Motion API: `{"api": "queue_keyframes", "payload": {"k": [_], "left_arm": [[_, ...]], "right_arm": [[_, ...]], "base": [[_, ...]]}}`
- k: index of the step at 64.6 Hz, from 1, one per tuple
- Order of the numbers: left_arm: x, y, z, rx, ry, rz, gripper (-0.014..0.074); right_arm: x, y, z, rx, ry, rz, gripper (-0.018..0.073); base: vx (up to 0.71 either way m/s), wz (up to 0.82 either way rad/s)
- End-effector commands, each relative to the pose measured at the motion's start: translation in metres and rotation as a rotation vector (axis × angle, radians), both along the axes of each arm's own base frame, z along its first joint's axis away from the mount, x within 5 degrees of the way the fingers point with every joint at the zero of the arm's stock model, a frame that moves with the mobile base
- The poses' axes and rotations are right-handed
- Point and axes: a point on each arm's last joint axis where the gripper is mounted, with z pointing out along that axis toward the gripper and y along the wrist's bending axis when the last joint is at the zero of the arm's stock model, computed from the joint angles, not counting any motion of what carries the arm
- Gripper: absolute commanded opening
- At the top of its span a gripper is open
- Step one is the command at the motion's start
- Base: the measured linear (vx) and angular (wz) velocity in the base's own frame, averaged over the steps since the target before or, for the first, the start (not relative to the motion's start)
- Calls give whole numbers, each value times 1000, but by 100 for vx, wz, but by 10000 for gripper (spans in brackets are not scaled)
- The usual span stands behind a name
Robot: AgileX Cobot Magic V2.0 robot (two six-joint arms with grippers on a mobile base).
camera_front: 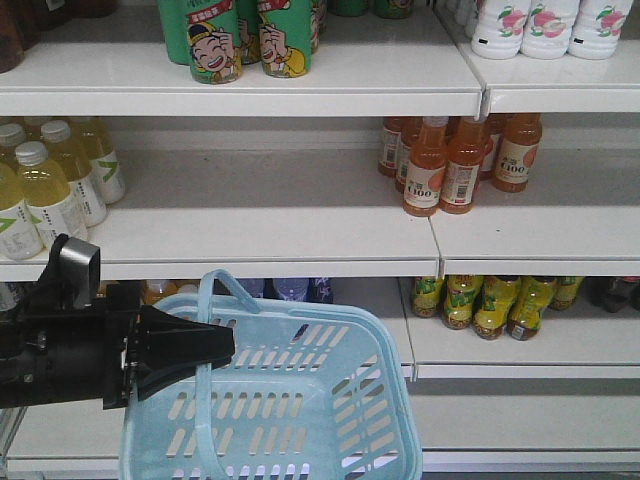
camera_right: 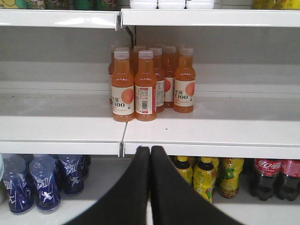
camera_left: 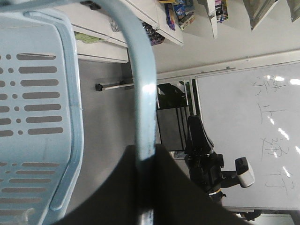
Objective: Place coke in basket with both arms
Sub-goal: 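Lift the basket off the shelf and lower it with the left gripper, then turn the base away from the shelf, holding the basket in the left gripper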
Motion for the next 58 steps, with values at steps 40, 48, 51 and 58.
{"api": "queue_keyframes", "payload": {"k": [40, 48, 51, 58], "left_arm": [[2, -1, 21, -123, -48, 31, -8], [2, -1, 21, -123, -48, 31, -8], [2, -1, 21, -123, -48, 31, -8], [2, -1, 21, -123, -48, 31, -8]], "right_arm": [[-1, 0, 5, -7, -83, 0, -10], [-1, 0, 5, -7, -83, 0, -10], [-1, 0, 5, -7, -83, 0, -10], [-1, 0, 5, -7, -83, 0, -10]], "base": [[0, 0], [0, 0], [0, 0], [0, 0]]}}
